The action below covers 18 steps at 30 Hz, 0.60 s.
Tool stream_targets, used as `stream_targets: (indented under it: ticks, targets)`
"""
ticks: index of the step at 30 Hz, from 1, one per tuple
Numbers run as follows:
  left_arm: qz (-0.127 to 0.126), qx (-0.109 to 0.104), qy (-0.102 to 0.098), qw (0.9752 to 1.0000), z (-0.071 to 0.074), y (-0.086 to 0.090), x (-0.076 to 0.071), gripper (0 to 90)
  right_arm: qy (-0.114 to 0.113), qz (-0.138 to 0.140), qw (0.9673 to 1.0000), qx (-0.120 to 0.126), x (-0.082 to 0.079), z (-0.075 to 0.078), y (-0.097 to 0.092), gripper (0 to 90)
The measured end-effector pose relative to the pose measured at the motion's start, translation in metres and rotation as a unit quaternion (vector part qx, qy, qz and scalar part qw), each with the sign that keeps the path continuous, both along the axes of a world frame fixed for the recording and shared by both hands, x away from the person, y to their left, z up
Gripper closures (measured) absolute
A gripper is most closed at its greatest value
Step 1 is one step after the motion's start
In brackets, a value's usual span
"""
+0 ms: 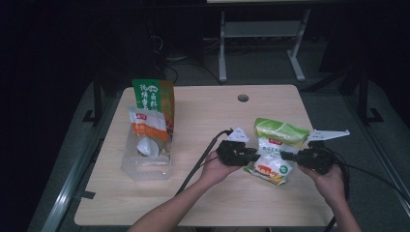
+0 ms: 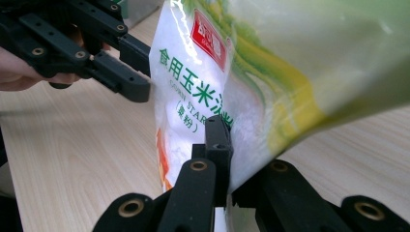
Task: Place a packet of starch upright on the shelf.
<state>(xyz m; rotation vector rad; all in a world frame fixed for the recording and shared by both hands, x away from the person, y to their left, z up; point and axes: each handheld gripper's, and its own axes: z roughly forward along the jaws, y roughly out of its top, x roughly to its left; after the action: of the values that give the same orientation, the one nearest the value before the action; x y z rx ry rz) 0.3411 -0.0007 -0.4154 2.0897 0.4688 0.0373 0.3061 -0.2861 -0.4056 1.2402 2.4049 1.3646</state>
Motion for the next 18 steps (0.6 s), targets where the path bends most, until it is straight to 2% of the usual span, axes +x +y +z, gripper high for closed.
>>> stream_targets:
  ticks: [5,10,13,18]
  targets:
    - [0.004,0.006,-0.006,1.0,0.001,0.01,-0.005,64.0,-0.006,-0.005,1.0,-0.004,0.0,0.005,0.003,87.8]
    - [0.006,0.01,-0.003,0.9999,0.001,0.02,-0.011,57.7,-0.011,-0.008,0.9999,-0.009,0.0,0.011,0.007,87.9]
    - [0.006,0.018,-0.01,0.9998,0.002,0.025,-0.015,53.9,-0.014,-0.008,0.9998,-0.011,0.001,0.015,0.009,88.0]
    - [0.012,0.014,-0.007,0.9998,0.002,0.037,-0.023,49.4,-0.015,-0.008,0.9998,-0.014,0.004,0.02,0.012,88.0]
